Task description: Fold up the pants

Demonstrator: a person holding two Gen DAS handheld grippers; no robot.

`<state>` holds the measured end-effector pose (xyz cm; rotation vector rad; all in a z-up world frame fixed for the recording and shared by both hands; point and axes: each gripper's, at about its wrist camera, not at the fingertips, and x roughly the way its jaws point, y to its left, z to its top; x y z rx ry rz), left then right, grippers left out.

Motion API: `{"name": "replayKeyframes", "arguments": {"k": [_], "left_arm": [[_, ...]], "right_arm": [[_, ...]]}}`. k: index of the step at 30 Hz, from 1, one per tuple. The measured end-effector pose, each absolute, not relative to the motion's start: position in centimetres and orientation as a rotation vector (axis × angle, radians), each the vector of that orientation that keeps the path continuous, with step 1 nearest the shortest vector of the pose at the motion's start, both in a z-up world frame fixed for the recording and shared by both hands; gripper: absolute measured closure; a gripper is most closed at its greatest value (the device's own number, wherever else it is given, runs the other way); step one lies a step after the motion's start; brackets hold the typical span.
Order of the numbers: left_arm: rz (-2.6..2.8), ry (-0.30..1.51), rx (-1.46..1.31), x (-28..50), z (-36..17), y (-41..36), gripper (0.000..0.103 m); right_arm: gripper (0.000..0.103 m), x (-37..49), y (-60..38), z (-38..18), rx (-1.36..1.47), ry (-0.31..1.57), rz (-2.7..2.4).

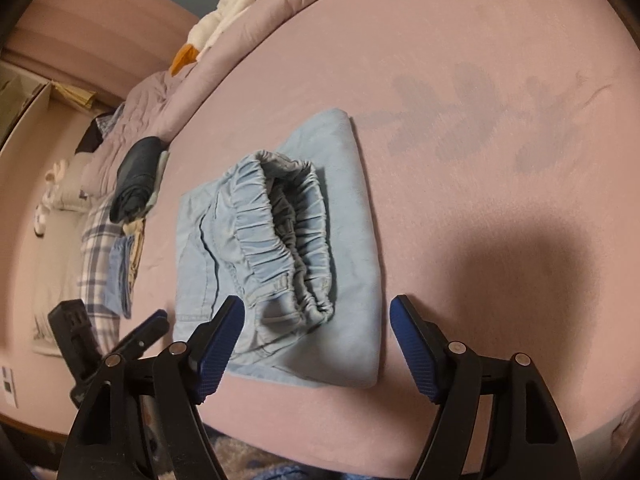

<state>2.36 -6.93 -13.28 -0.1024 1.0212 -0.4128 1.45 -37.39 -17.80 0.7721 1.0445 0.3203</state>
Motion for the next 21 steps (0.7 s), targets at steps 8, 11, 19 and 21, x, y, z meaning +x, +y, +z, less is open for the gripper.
{"name": "replayKeyframes", "arguments": {"k": [8, 11, 19, 21], "left_arm": [[-0.421, 1.028, -0.086, 2.9, -13.4, -7.5, 0.022], [-0.422, 1.034, -0.084, 3.1, -13.5, -7.7, 0.022], [-0.430, 1.046, -0.076, 3.7, -13.9, -8.2, 0.022], [-0.432, 1.050, -0.079, 3.9, -13.9, -8.3, 0.022]], "right_arm": [[0.028, 1.4, -38.1, -17.9, 0.773, 1.049, 0.320], [0.028, 1.7, -38.3, -17.9, 0.773, 1.048, 0.316], [0.028, 2.6, -37.9, -18.2, 0.763, 1.067, 0.334], [0.028, 2.8, -37.8, -18.2, 0.764, 1.068, 0.343]]}}
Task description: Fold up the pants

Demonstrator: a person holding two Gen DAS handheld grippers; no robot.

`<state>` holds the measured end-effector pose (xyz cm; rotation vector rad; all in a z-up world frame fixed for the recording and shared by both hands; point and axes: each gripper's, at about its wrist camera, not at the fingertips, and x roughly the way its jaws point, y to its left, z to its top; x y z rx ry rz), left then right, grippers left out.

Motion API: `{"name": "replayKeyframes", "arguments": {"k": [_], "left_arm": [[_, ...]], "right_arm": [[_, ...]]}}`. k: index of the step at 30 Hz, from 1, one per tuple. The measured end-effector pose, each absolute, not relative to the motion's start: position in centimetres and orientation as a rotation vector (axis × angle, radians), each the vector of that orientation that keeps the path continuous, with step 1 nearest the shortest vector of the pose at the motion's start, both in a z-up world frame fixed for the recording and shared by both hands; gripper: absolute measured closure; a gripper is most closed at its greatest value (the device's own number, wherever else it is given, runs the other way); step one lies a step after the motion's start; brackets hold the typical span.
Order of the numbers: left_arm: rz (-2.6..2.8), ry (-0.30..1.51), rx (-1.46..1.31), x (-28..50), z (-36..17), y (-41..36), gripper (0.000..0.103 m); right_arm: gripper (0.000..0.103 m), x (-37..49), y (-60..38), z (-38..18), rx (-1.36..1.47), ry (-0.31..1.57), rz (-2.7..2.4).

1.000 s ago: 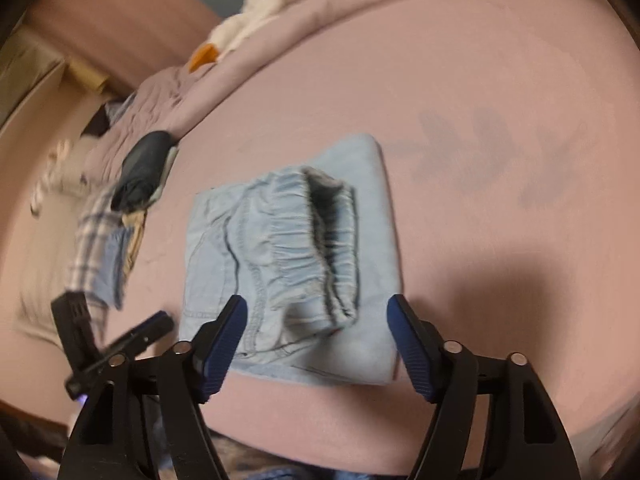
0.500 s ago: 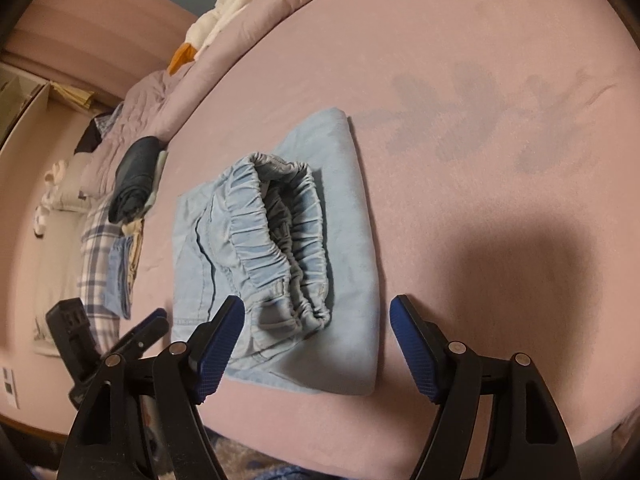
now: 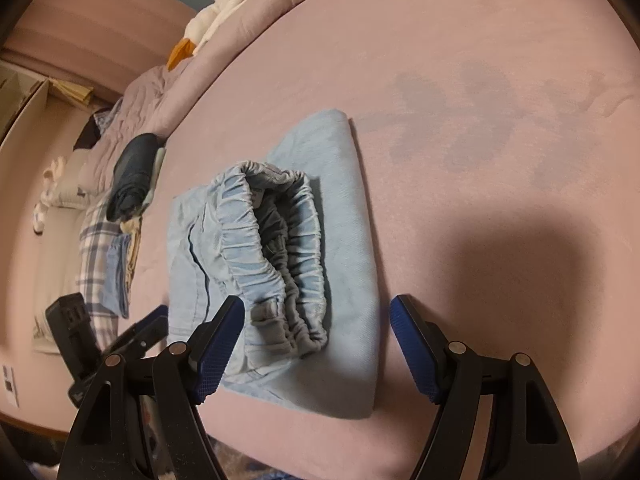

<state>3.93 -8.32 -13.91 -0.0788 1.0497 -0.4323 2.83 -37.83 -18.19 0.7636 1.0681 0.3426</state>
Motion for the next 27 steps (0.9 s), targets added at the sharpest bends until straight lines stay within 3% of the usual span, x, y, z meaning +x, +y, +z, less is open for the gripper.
{"name": "replayKeyframes", "arguments": {"k": [27], "left_arm": [[-0.482, 1.077, -0.084, 6.0, -14.7, -8.9, 0.022]], "right_arm": [[0.027, 4.8, -36.7, -17.9, 0.688, 1.079, 0.382]]}}
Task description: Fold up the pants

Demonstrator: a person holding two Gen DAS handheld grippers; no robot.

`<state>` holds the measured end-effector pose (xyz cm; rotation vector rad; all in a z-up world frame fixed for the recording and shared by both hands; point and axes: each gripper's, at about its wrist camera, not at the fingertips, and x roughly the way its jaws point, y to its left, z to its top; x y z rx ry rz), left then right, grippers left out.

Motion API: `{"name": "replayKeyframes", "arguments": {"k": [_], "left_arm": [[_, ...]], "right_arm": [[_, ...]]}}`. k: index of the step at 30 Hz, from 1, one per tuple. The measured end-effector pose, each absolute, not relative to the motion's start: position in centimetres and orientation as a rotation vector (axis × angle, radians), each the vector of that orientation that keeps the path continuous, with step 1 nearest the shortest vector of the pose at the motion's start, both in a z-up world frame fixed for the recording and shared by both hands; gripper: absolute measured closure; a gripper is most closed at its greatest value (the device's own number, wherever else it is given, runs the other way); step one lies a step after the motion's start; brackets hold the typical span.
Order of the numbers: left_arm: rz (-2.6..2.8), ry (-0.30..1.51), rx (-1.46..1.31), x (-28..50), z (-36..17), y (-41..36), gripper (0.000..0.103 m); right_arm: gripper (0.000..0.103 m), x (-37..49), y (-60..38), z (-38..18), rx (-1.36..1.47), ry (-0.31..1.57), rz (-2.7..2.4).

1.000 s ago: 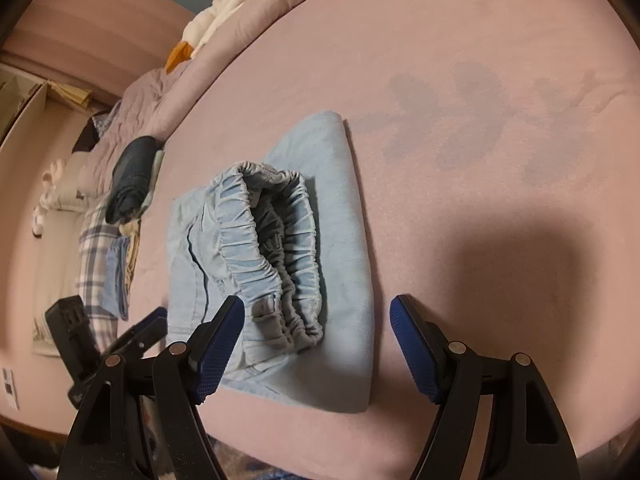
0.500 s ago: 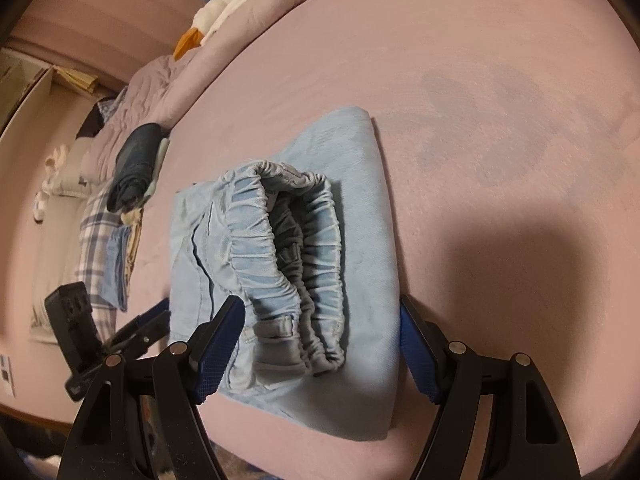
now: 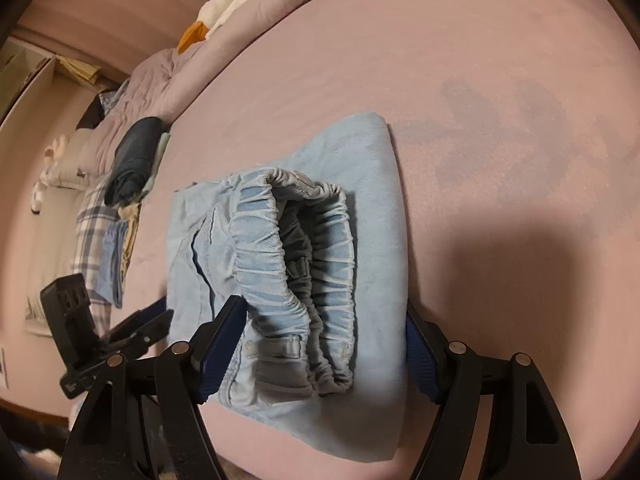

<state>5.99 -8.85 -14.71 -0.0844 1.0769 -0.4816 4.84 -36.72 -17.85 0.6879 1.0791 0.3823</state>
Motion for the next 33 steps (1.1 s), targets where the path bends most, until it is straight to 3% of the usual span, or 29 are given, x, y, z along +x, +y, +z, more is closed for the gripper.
{"name": "replayKeyframes", "arguments": {"k": [33], "left_arm": [[-0.520, 1.090, -0.070, 7.3, -15.0, -10.8, 0.021]], "right_arm": [[0.023, 6.4, -34.5, -17.3, 0.596, 1.044, 0.431]]}}
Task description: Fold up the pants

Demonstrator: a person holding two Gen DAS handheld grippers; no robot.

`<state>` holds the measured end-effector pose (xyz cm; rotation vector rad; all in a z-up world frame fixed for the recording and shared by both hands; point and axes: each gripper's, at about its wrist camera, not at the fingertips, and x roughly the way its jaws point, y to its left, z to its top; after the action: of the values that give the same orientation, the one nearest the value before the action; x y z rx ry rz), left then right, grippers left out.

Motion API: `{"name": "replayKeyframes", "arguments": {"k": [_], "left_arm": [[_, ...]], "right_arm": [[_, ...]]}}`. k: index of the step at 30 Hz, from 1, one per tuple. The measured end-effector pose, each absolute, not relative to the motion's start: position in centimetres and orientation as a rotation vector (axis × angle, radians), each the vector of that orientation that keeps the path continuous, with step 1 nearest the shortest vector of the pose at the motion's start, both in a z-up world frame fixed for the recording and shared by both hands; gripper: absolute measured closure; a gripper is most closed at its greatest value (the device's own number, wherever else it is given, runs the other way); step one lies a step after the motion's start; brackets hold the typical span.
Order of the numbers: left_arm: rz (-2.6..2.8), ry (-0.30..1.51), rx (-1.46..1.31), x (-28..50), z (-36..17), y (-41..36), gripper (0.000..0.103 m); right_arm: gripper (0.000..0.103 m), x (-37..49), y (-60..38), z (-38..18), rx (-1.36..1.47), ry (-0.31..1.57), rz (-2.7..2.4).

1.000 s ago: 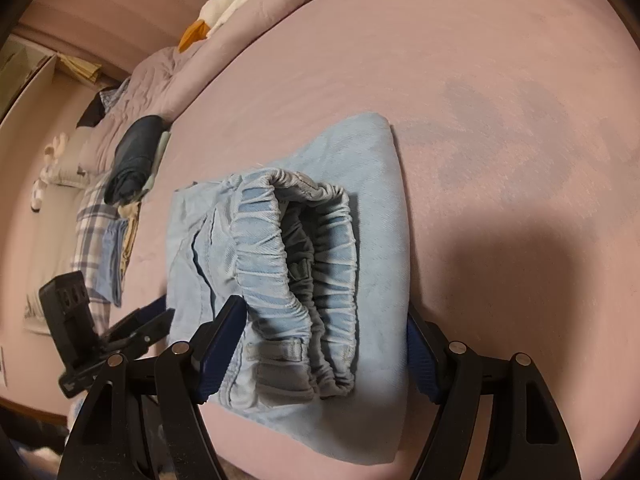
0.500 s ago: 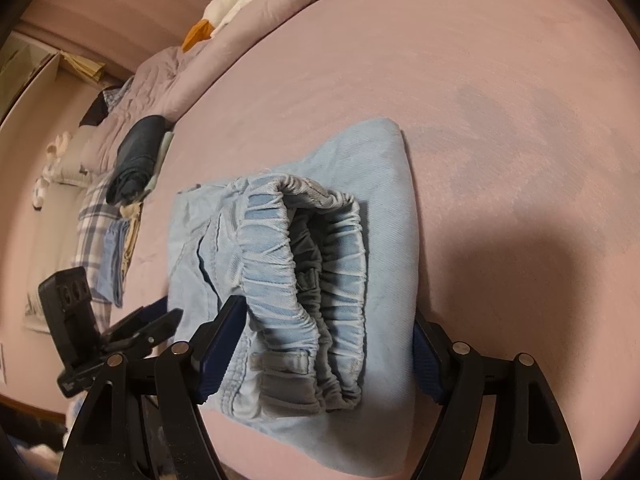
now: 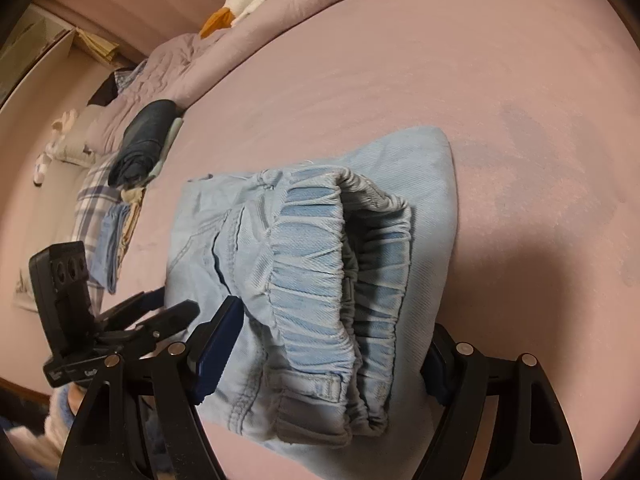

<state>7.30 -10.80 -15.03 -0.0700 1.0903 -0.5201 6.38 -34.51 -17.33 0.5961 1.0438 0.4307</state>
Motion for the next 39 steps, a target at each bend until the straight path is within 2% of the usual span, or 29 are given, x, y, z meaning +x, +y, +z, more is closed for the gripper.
{"name": "replayKeyframes", "arguments": {"k": [10, 12, 16, 22, 30, 32, 35, 39], "left_arm": [[-0.524, 1.091, -0.067, 7.9, -15.1, -11.5, 0.021], [-0.522, 1.090, -0.070, 8.0, -15.0, -11.6, 0.021], [-0.511, 1.076, -0.063, 7.8, -14.8, -11.9, 0.023], [-0.489, 1.054, -0.039, 7.3, -14.3, -11.8, 0.033], [-0.467, 1.018, -0.019, 6.9, -13.5, -11.2, 0.051], [-0.465, 1.011, -0.019, 6.8, -13.3, -11.1, 0.053], [-0.456, 0.992, -0.014, 6.4, -12.9, -10.9, 0.062], [-0.463, 0.967, -0.023, 5.8, -12.3, -10.7, 0.065]], "right_arm": [[0.023, 6.5, -33.5, -17.1, 0.564, 1.016, 0.426], [0.026, 6.4, -33.5, -17.0, 0.554, 1.013, 0.417], [0.039, 5.7, -33.5, -16.4, 0.524, 0.992, 0.403], [0.048, 4.9, -33.1, -15.5, 0.481, 0.953, 0.389], [0.059, 3.8, -32.4, -13.9, 0.429, 0.892, 0.383], [0.061, 3.5, -32.2, -13.6, 0.420, 0.877, 0.387], [0.062, 3.0, -31.7, -13.1, 0.399, 0.858, 0.383], [0.062, 2.4, -31.3, -12.4, 0.385, 0.825, 0.387]]}}
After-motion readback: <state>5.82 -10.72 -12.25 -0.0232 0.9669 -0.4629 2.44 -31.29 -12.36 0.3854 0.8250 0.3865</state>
